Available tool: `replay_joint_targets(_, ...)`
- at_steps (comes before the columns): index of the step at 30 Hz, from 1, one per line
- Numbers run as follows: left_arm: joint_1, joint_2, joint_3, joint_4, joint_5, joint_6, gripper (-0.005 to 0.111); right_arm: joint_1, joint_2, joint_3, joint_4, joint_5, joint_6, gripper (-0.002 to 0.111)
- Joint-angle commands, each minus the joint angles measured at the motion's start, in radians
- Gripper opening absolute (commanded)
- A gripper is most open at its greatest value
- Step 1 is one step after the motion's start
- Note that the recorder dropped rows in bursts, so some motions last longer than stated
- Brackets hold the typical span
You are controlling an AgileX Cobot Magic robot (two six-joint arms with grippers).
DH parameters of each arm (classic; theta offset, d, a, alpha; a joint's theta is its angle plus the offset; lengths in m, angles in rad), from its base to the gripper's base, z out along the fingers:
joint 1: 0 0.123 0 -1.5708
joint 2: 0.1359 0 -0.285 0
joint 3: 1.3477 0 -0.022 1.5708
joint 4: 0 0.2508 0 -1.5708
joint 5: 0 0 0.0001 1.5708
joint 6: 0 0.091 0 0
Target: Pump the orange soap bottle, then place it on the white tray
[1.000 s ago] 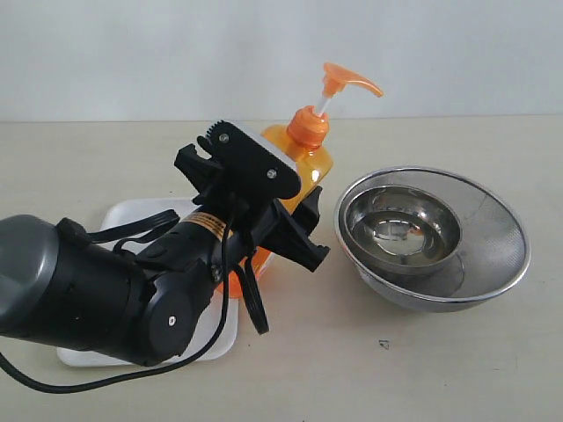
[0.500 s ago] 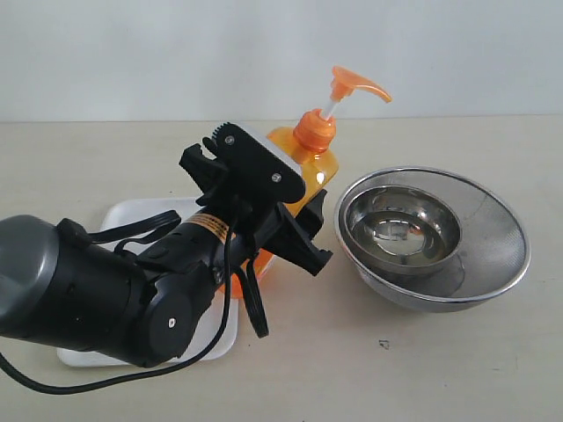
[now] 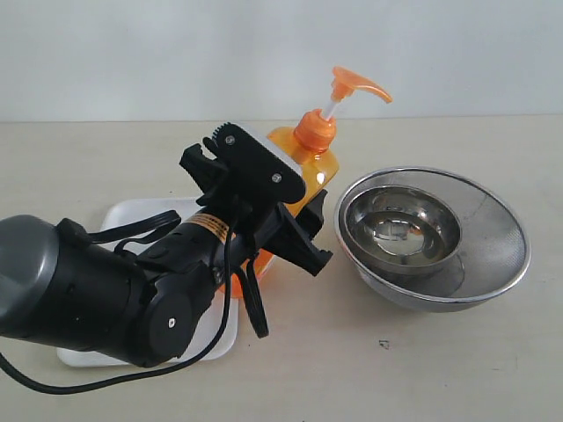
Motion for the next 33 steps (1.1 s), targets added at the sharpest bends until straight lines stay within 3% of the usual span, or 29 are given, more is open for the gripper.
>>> replay_joint_targets(1, -0.003, -0.02, -0.006, 0.02, -0.053, 0.008, 0.005, -0.007, -0.004, -0.001, 0.006, -0.212, 0.014, 0.088)
replay_joint_targets(3, -0.003, -0.02, -0.006, 0.02, -0.053, 0.008, 0.005, -0.007, -0.004, -0.001, 0.008, -0.307, 0.101, 0.088)
replay_joint_targets(7, -0.003, -0.02, -0.006, 0.02, -0.053, 0.002, 0.005, -0.007, -0.004, -0.001, 0.037, -0.443, 0.48, 0.088)
replay_joint_targets(11, -0.003, -0.02, -0.006, 0.02, -0.058, 0.008, 0.005, -0.007, 0.041, -0.149, 0.007, 0.036, 0.491, 0.088)
replay_joint_targets(19, -0.003, -0.02, -0.006, 0.027, -0.084, 0.0, 0.005, 0.02, 0.441, -0.446, 0.002, 0.25, 0.489, 0.088)
replay_joint_targets(24, -0.003, -0.02, -0.006, 0.029, -0.081, 0.0, 0.005, 0.082, 0.721, -0.635, 0.0, 0.355, 0.378, 0.088)
replay_joint_targets(29, -0.003, -0.02, -0.006, 0.04, -0.082, 0.0, 0.005, 0.082, 0.949, -0.877, 0.01, 0.766, 0.131, 0.088)
replay_joint_targets(33, -0.003, -0.02, -0.009, 0.044, -0.08, 0.0, 0.005, 0.082, 1.054, -0.968, 0.281, 0.857, -0.199, 0.088)
